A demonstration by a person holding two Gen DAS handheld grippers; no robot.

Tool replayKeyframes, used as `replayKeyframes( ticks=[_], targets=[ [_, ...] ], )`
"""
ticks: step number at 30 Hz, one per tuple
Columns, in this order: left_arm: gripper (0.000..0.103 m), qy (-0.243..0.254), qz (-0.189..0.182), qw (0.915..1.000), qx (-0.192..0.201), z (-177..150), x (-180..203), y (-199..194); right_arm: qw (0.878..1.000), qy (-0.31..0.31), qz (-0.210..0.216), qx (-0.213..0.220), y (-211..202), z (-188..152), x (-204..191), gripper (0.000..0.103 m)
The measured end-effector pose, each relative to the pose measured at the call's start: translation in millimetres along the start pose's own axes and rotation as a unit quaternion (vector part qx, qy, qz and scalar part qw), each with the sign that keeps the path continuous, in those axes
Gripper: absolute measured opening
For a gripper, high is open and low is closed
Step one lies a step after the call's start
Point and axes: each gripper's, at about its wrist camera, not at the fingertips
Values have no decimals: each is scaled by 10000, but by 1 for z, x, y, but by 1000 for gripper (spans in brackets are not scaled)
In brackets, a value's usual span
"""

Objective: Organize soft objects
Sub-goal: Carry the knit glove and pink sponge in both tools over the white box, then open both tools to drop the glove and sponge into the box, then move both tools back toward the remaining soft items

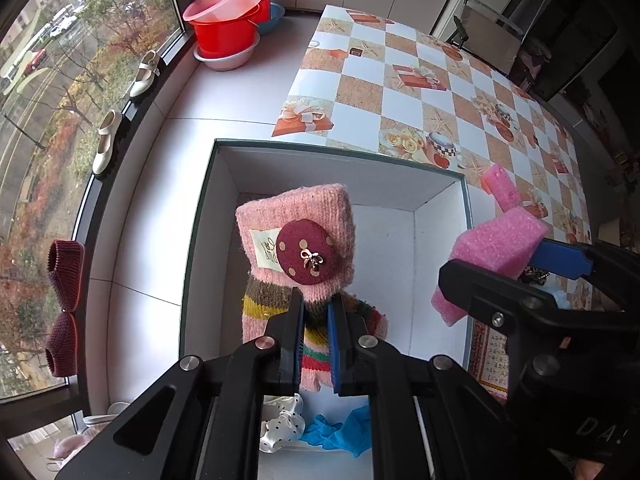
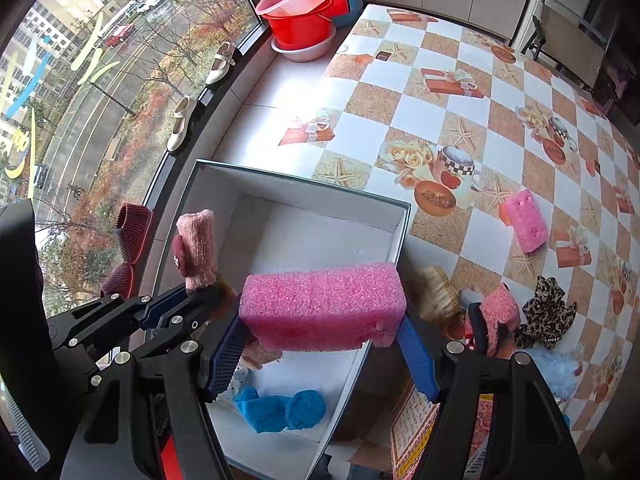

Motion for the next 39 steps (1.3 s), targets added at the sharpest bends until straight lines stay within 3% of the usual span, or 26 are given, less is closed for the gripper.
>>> replayKeyframes(
  ticks=[21, 22, 24, 25, 26, 28, 31, 39],
  targets=[
    [15, -90, 33, 9997, -229, 2, 0, 19, 9992, -57, 166, -362, 27, 11, 2, 71],
    [22, -94, 55, 9997, -207, 2, 0, 19, 9989, -65, 252, -385, 28, 12, 2, 71],
    [51, -60, 60, 9998, -153, 3, 1, 17, 9987, -71, 309, -401, 28, 12, 1, 72],
    [73, -26, 31, 9999, -138, 2, 2, 16, 9987, -72, 312, -402, 28, 12, 1, 73],
    [84, 9, 33, 9999, -123, 2, 4, 15, 9986, -69, 326, -404, 28, 12, 1, 84],
    [85, 70, 36, 10000, -53, 1, 6, 11, 9986, -61, 357, -384, 26, 12, 1, 98],
    [94, 98, 110, 9999, -3, 1, 9, 7, 9989, -13, 335, -337, 24, 11, 3, 98],
    [95, -242, 121, 9996, -22, 2, 0, 1, 9987, 326, 366, -163, 9, 12, 12, 102]
  ],
)
Point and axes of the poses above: each gripper's, at about its wrist camera, not at the fingertips, and y roughly the way its jaws point, x to its right, z to its top, and after that the axes turned 12 degrees about z, right-handed
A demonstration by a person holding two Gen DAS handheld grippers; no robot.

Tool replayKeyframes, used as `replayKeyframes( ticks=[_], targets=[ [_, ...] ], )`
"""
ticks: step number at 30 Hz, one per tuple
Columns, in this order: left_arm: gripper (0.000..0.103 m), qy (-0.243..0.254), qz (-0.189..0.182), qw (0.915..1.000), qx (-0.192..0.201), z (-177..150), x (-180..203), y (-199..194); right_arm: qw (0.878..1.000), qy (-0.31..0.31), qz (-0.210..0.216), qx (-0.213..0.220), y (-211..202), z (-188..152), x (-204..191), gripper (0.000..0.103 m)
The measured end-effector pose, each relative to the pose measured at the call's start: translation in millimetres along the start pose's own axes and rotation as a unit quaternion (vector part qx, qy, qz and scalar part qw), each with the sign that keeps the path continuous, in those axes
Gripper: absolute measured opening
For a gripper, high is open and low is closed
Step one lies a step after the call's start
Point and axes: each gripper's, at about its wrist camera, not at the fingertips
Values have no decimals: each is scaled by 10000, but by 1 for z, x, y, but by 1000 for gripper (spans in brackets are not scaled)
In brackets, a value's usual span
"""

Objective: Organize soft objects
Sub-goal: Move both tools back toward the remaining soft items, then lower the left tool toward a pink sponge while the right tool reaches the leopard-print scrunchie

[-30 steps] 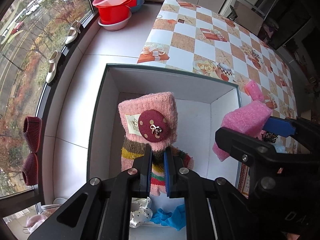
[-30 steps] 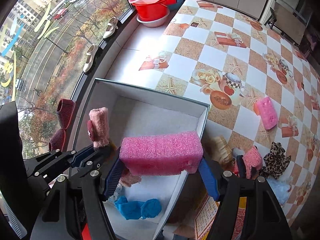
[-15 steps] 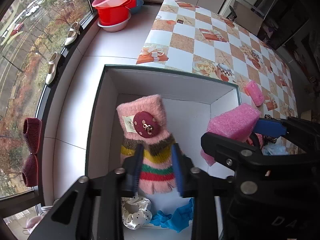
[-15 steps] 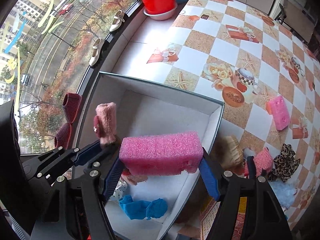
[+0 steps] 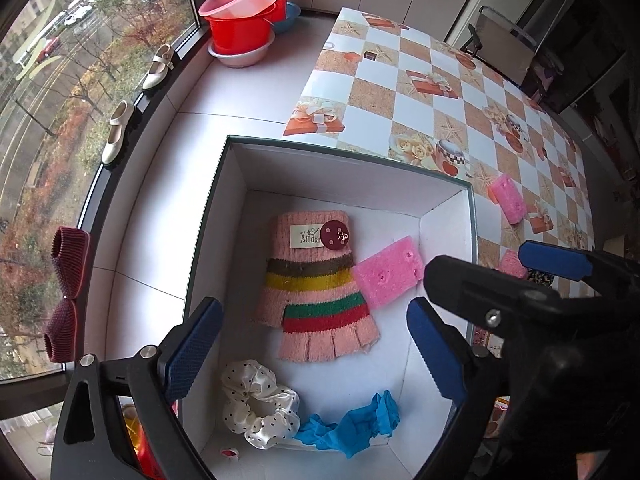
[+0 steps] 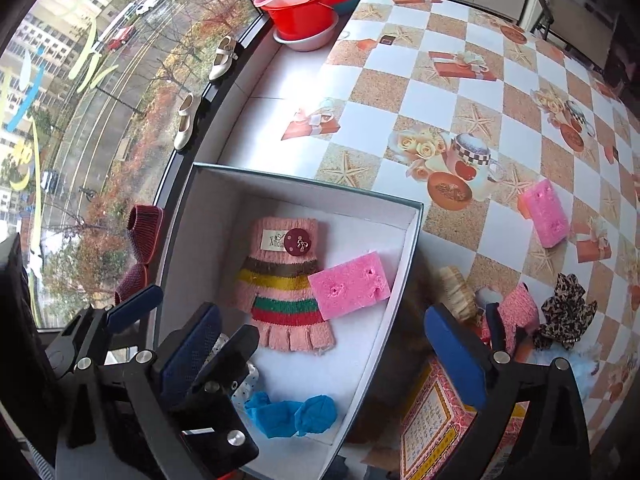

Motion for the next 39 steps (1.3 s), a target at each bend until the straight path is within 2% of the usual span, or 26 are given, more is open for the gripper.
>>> replayKeyframes(
  ticks=[5, 11, 15, 21, 26, 30, 35, 39],
  targets=[
    [95, -123, -152, 9996, -216, -2, -4, -3, 9996, 250, 153, 34, -12, 0, 4, 102],
    [95, -93, -301, 9991, -273, -5, 2, -16, 9982, 481, 305, 205, -36, -5, 11, 102],
    [95, -127, -528, 9980, -322, -7, 7, -28, 9962, 704, 405, 316, -55, -11, 22, 102],
    [95, 132, -749, 9967, -292, -6, 29, -50, 9917, 1043, 508, 562, -89, -25, 47, 102],
    [95, 495, -934, 9941, -234, -2, 62, -67, 9848, 1496, 527, 709, -118, -46, 89, 102],
    [95, 750, -1064, 9911, -264, 2, 91, -74, 9766, 1950, 318, 846, -135, -65, 135, 102],
    [95, 952, -1156, 9880, -379, 11, 129, -73, 9638, 2529, 141, 828, -138, -81, 190, 102],
    [95, 849, -1236, 9868, -616, 27, 157, -62, 9572, 2807, 17, 706, -131, -89, 223, 102]
  ],
)
Point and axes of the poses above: each gripper's, at about its wrist camera, not at the fingertips, and y roughly the way its jaws point, x to its right, z to its top, and after that the axes turned 12 degrees about z, right-handed
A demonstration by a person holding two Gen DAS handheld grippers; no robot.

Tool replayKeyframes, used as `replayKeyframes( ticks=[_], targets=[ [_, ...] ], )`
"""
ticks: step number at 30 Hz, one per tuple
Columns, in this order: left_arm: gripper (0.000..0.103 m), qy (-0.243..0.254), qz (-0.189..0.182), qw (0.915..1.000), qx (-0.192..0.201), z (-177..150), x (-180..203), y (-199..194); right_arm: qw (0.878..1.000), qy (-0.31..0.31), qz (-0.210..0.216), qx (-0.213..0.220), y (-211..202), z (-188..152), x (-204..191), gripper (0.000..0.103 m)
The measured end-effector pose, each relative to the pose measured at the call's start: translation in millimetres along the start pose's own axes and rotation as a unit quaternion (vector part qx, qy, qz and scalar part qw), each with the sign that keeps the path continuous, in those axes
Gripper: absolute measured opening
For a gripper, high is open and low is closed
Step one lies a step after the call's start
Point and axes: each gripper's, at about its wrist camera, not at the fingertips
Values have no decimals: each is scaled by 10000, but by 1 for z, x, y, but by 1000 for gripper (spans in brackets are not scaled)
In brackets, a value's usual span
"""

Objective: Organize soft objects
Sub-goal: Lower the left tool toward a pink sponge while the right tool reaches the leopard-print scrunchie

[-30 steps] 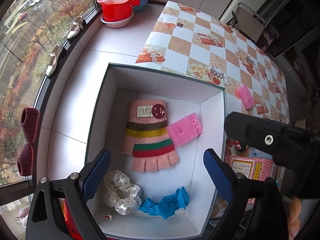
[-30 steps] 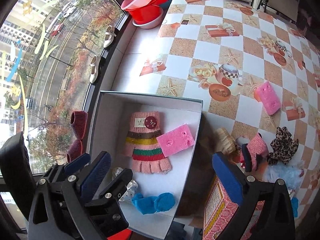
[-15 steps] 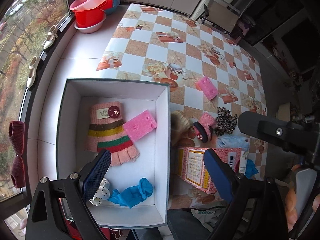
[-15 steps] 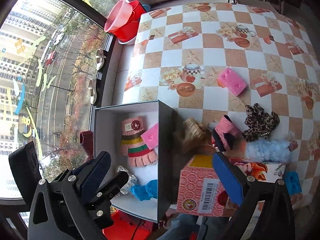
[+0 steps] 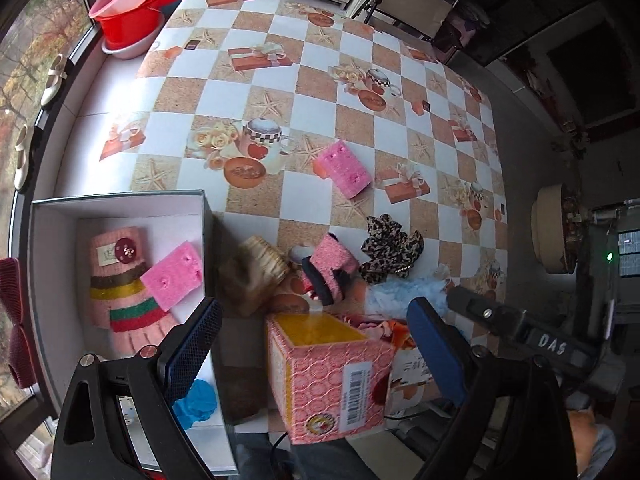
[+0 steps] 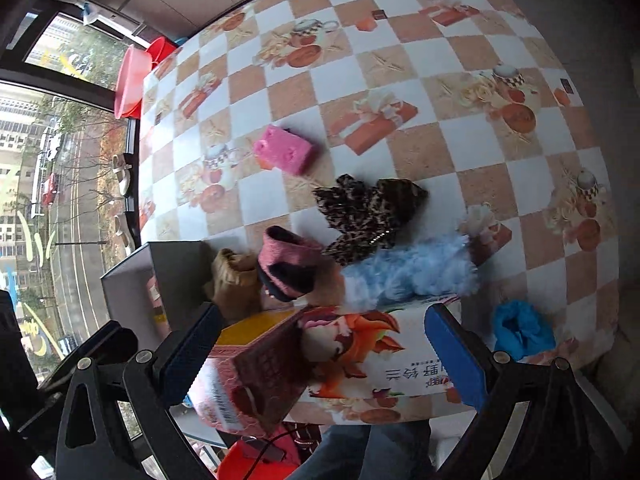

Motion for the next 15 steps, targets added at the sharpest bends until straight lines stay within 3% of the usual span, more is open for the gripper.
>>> replayKeyframes(
  ticks=[8, 15],
  targets=[
    [95, -930, -253, 9933, -632, 52, 18, 47, 9989, 170, -266, -338, 44, 31, 38, 102],
    [95, -1466, -84, 9842, -991, 84, 27, 95, 9972, 153, -307, -667, 98, 58, 52, 102]
  ],
)
Point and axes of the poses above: each gripper's, at about its wrist camera, not at the fingertips, and y roughly the way its jaws point, x to its right, z to its top, and after that the axes turned 12 degrees about z, right-handed
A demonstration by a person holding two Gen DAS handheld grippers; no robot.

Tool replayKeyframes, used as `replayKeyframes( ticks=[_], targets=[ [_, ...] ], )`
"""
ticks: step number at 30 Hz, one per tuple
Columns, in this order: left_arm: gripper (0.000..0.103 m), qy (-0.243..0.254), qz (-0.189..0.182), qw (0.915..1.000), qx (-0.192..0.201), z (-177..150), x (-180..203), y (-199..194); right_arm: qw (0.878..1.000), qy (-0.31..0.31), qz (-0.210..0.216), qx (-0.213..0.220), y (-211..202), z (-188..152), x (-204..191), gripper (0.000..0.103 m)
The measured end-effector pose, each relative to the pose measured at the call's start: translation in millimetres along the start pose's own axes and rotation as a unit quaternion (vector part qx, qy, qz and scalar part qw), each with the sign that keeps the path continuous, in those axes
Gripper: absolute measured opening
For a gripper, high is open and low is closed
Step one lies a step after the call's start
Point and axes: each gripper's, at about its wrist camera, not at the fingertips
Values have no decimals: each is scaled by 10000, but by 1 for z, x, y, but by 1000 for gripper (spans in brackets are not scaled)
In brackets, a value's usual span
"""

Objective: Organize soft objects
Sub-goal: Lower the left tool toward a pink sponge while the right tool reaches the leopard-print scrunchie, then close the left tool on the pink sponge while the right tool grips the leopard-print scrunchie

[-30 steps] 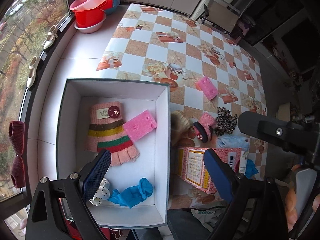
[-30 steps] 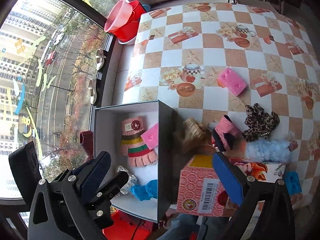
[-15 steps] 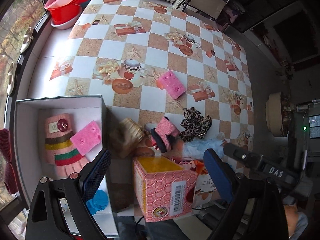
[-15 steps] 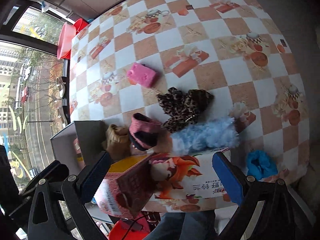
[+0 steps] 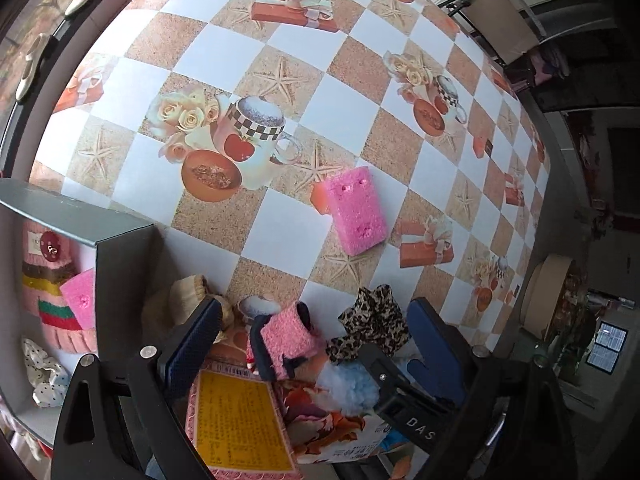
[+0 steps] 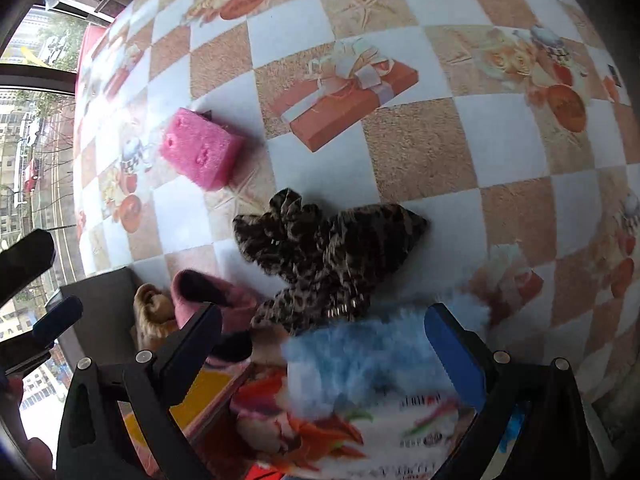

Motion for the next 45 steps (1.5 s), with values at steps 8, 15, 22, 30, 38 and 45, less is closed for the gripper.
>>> replayKeyframes(
  ticks=[8, 15, 22, 30, 38, 45],
  targets=[
    [95, 299, 361, 9987, 186, 32, 33, 25, 9993, -162, -27, -324, 34, 17, 6, 102],
    [95, 3015, 1448, 9342, 1239, 23, 100, 34, 9964, -719, -384, -240, 36, 15, -2, 95],
    [95, 3372, 1529, 9209, 1217, 30, 112, 56, 9970, -737, -207, -109, 17, 6, 5, 33],
    [95, 4411, 1601, 8738, 1274, 23, 126, 77, 9979, -645, 90, 4, -12, -2, 26, 33],
    [95, 4522, 1821, 8676, 976, 33, 131, 107, 9971, -668, 353, 51, -29, 8, 38, 35],
    [96, 4842, 1917, 8483, 956, 25, 138, 121, 9875, -1561, 149, 183, -28, 3, 10, 86]
  ],
)
Point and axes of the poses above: each gripper's, at about its wrist camera, not at the fingertips, and y roughly the way its jaws point, x to its right, z to its top, and after that the axes turned 12 degrees about z, right-handed
